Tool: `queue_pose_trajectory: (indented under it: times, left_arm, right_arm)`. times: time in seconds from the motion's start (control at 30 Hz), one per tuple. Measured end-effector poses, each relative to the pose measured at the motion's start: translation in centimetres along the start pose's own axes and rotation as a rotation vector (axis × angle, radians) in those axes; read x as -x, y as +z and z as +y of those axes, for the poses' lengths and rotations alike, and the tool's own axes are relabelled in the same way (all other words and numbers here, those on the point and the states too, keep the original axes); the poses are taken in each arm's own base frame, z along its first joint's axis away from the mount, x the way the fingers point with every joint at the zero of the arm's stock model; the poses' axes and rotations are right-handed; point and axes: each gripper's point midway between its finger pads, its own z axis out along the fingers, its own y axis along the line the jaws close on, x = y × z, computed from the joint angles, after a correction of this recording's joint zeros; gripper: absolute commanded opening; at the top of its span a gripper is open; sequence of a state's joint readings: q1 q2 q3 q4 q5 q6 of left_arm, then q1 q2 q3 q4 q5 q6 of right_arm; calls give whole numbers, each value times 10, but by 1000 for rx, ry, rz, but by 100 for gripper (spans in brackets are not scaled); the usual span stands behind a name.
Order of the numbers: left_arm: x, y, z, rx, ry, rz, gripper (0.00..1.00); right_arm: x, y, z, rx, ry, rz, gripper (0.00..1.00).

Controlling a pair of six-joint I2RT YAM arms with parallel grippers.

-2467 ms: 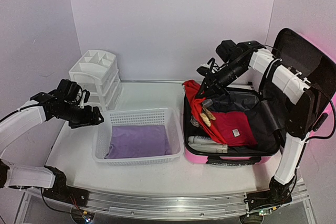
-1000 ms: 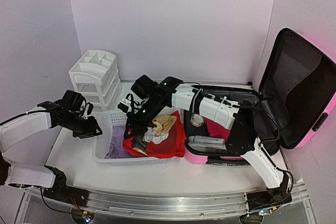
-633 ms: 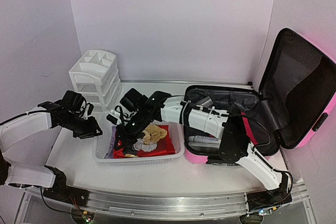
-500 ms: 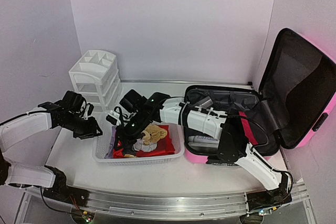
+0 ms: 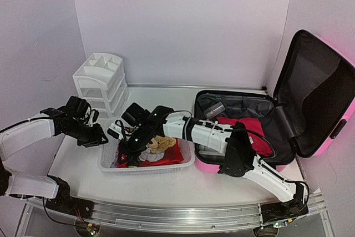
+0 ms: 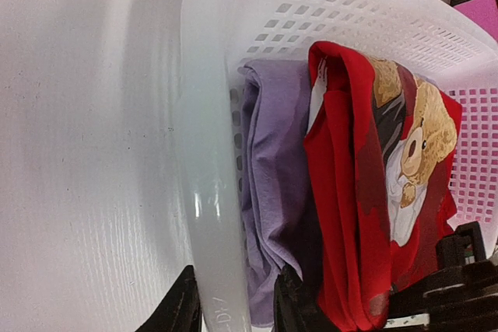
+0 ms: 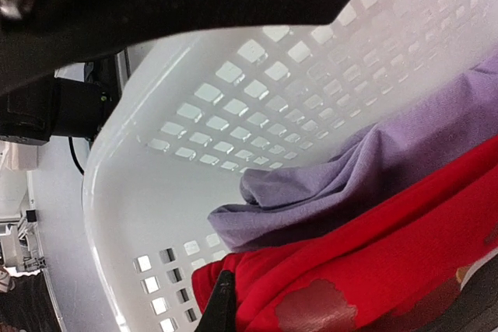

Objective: Open, take out, and arrange the luggage

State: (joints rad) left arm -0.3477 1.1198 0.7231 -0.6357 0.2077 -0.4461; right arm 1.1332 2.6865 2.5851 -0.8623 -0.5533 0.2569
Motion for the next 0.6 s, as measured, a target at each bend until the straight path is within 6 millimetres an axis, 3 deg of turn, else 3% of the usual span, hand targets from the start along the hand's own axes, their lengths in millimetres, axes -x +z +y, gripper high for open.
queue_pose_trajectory:
  times: [0.2, 0.23, 0.4, 0.5, 0.6]
  left_arm:
    - [-1, 1, 1, 2, -1, 6, 32]
    - [-1, 2, 1, 2, -1, 7, 32]
    - [-1, 2, 1, 2, -2, 8, 32]
    - [-1, 2, 1, 2, -2, 9, 33]
    - [-2, 3, 0, -1, -3, 17, 35]
  right_arm:
    - [-6, 13, -1, -6, -7, 13, 0]
    - [-5, 14, -1, -7, -9, 11, 4]
    - [-2, 14, 3, -6, -11, 0, 48]
    - [-4, 16, 2, -25, -5, 2, 64]
    - [-10, 10, -5, -79, 26, 21, 73]
